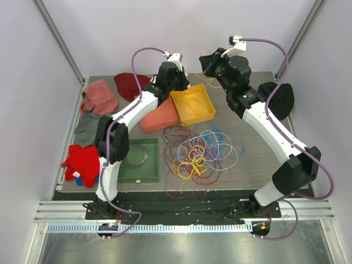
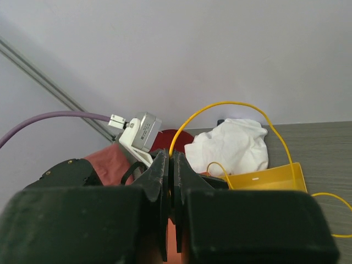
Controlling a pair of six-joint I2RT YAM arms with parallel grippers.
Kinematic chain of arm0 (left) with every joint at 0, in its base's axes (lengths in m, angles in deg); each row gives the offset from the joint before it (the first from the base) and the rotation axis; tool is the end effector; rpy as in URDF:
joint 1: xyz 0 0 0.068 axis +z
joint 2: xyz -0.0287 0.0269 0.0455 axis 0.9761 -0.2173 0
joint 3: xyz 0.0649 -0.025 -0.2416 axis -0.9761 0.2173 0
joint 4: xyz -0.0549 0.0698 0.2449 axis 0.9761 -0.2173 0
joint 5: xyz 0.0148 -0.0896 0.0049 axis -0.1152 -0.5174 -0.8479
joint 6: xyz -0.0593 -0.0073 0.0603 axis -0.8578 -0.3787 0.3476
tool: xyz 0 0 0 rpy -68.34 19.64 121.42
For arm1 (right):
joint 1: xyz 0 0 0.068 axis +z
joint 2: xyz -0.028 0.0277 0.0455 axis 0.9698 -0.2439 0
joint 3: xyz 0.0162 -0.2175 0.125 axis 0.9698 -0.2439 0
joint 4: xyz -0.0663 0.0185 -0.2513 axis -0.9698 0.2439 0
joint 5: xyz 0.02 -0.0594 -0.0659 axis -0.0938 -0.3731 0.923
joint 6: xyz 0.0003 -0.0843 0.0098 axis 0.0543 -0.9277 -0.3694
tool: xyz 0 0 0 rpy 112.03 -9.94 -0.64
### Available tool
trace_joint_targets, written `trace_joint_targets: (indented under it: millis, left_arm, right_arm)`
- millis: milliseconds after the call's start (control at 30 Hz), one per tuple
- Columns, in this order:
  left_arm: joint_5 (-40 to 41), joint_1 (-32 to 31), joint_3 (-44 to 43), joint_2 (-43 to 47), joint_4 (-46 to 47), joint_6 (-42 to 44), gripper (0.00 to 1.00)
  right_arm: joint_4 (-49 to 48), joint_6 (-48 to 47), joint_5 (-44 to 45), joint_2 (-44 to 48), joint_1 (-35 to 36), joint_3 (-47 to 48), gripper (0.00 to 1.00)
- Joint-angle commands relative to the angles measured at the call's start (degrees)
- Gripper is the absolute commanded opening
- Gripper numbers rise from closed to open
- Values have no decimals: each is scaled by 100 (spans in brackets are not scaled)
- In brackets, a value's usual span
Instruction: Untangle the cables
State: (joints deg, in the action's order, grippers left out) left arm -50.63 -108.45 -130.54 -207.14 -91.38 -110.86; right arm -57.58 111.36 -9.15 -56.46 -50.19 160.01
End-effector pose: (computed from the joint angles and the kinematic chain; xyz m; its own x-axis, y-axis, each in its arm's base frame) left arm 0.4534 -0.2750 0.2751 -0.4935 -0.1986 -0.8468 0.3622 0.8382 -0.4077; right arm 0.3657 0.1658 0.4255 -0.0842 0.4325 -0.8977 -0.3142 0.8434 0.4358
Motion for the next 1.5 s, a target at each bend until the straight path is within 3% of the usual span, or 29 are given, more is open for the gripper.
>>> trace_joint_targets:
  millis: [0,200,433,467,500,533,733,900,1067,1167,1467]
  left_arm:
    - [-226,24,-527,-467,-423,-97,0]
    - [-331,15,-308,-478,-468,-150,13]
    - [-393,24,-115,-407,-582,-318,75]
    - [-384,16,-97,-346,-643,-352,80]
    - [-358,24,-45,-302,-661,-353,94]
    - [-306,24,-1,-241,-679,-370,100]
    - [99,24,701,628,-626,-590,100]
    - [1185,15,1501,1516,-688,-818,100]
    - [2014,24,1643,2123,-1679,-1046,100]
    - [2016,-2,1879,2517,-2154,-1231,100]
    - [2129,-380,3611,4371,-2129,-1442,100]
  right_arm:
    - [-579,128,-89,-372,-152,-150,1]
    - [-552,155,-177,-978,-328,-150,1]
    - [-754,375,-327,-1339,-337,-185,1]
    - [-772,401,-336,-1331,-346,-185,1]
    - [-789,393,-344,-1339,-337,-194,1]
    - [-824,410,-353,-1339,-337,-194,1]
    - [-983,594,-476,-1401,-337,-168,1]
    - [-1211,805,-617,-1559,-346,-211,1]
    - [-1317,885,-635,-1813,-346,-194,1]
    - [-1203,815,-626,-2095,-337,-133,1]
    - [-421,358,-477,-2561,-346,-89,4]
